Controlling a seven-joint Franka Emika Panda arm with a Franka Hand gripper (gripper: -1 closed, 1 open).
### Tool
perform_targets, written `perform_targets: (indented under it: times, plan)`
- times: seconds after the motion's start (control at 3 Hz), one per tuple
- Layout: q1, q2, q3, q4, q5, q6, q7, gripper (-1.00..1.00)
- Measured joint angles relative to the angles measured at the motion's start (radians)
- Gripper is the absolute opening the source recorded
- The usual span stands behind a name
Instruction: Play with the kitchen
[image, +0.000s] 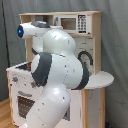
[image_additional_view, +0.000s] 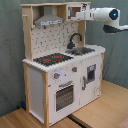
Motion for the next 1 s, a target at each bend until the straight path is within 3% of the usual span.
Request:
perform_targets:
  times: [0.33, 1.0]
  plan:
    - [0.001, -0.045, -0.046, 0.012, -0.057, 0.008, 0.051, 1.0]
    - [0.002, -0.192, -0.093, 0.099, -0.058, 0.008, 0.149, 1.0]
